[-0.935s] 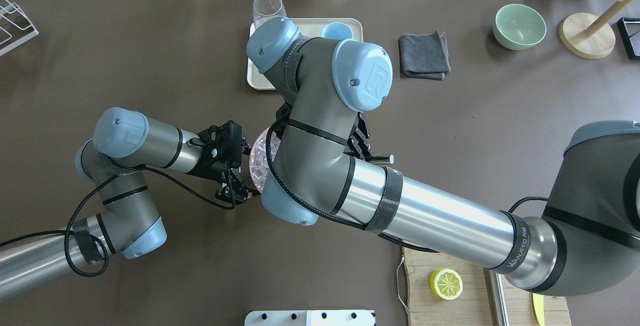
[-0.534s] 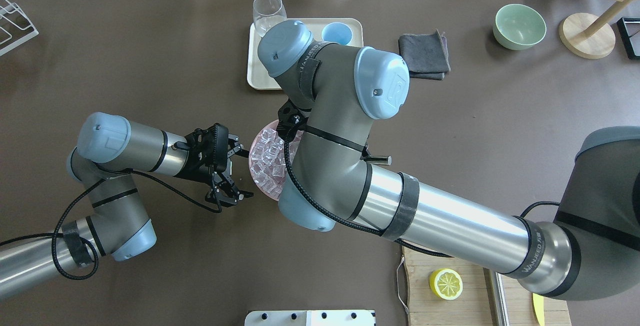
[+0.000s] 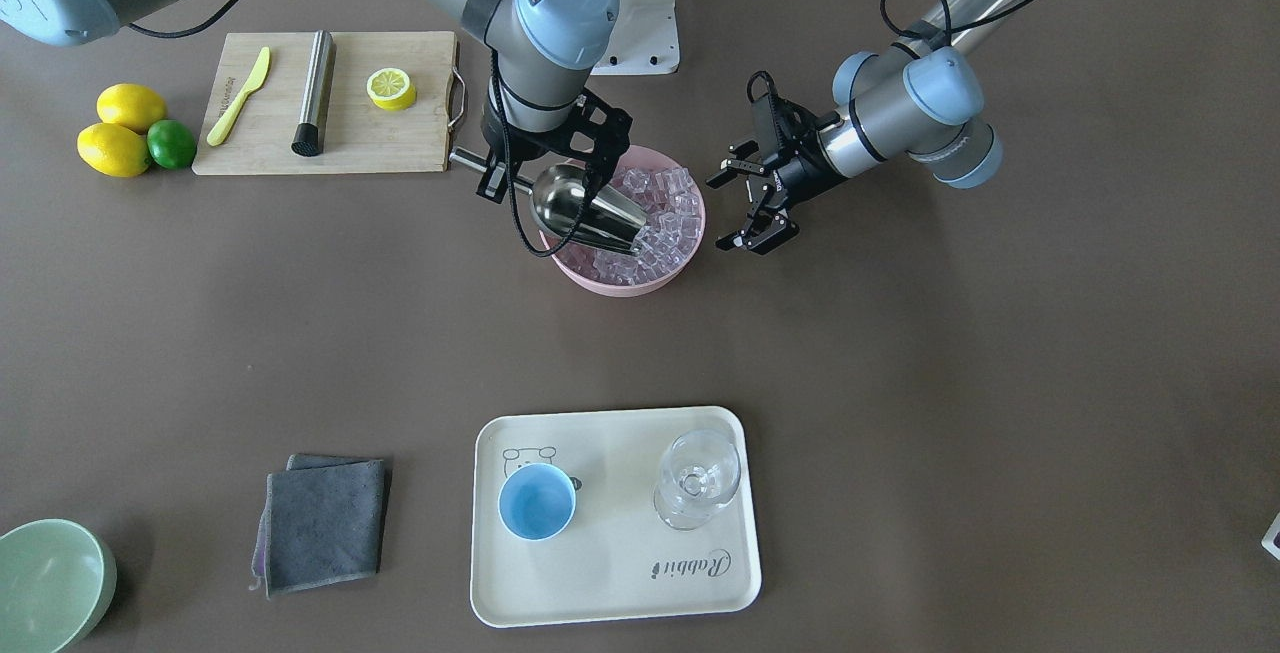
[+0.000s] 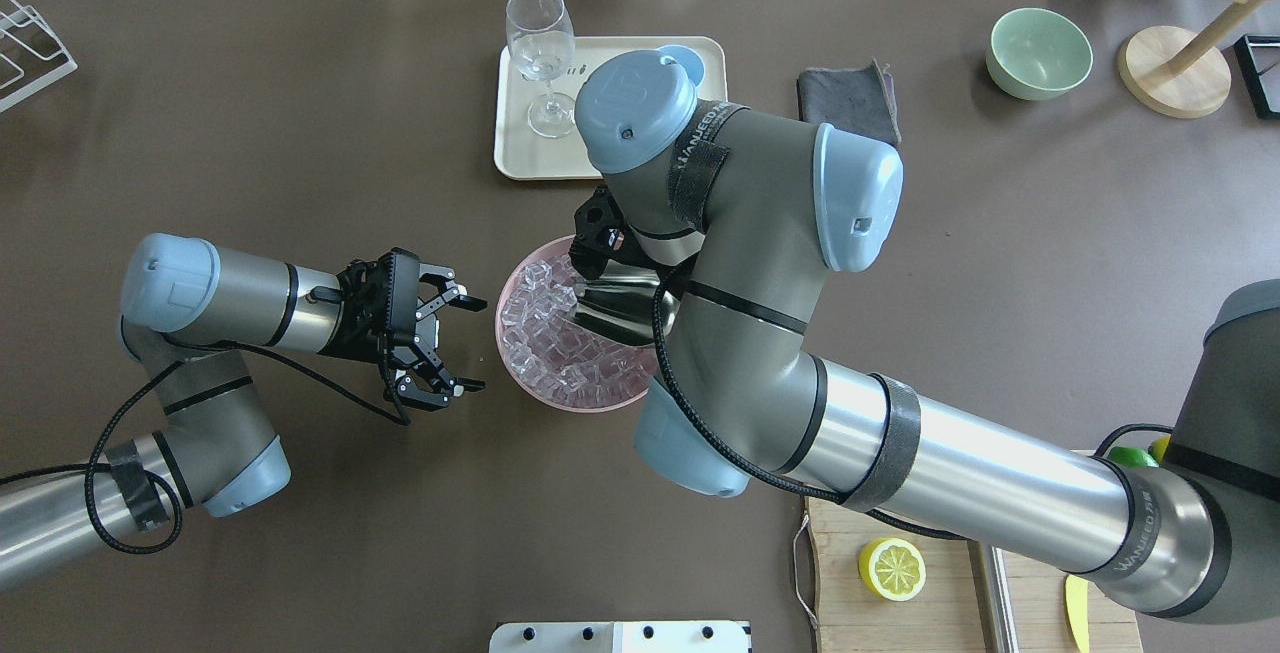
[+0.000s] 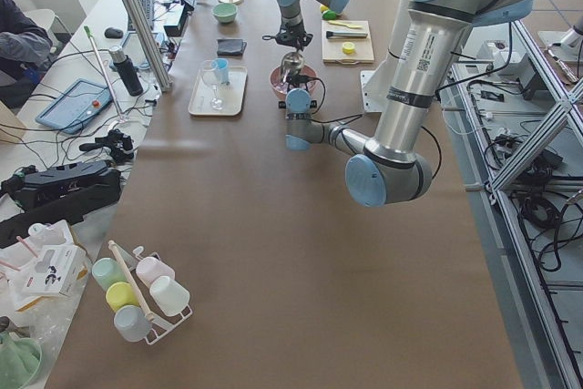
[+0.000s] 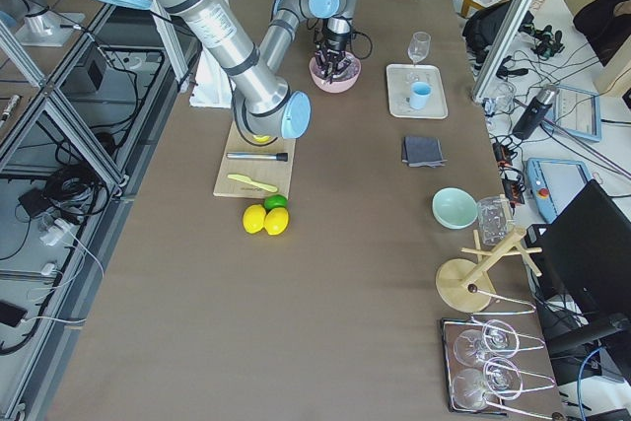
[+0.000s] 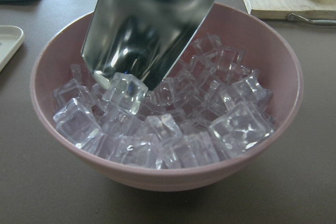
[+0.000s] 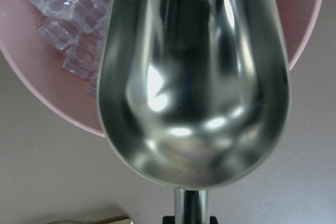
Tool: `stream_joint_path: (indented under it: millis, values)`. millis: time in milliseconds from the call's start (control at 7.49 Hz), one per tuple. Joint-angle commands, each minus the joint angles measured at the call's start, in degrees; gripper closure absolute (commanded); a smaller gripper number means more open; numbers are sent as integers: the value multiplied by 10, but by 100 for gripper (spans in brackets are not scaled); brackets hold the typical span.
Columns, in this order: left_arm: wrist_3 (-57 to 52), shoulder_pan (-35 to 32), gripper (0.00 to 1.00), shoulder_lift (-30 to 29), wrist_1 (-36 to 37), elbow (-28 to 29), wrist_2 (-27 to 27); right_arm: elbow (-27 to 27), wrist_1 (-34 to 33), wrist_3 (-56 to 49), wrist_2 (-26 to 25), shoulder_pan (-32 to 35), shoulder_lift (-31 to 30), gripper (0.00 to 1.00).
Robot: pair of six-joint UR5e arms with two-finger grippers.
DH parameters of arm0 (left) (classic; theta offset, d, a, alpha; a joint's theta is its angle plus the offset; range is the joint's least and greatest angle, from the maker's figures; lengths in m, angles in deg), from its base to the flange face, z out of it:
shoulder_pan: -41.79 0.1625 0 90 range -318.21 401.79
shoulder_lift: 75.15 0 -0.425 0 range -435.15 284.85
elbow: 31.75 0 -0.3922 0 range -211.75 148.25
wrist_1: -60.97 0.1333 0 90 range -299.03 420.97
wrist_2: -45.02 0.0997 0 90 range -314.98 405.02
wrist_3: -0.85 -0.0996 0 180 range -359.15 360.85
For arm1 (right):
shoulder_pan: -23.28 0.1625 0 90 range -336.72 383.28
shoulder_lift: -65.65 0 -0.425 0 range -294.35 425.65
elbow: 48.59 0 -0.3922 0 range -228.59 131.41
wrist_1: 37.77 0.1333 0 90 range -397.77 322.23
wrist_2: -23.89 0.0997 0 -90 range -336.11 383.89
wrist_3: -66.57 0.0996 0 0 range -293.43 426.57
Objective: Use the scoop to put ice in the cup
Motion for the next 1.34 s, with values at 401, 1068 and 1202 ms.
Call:
stream_joint_path:
  millis: [401,1068,1202]
  values:
    - [1,-5,2,-13,-74,57,20,-25,45,23,-6,0,-5,100]
    - [-4,0,2,-14,-72,62,23,-18,130,67,-2,0,-13,100]
    - [-4,1,2,-14,-71,62,23,-18,139,67,-2,0,-16,100]
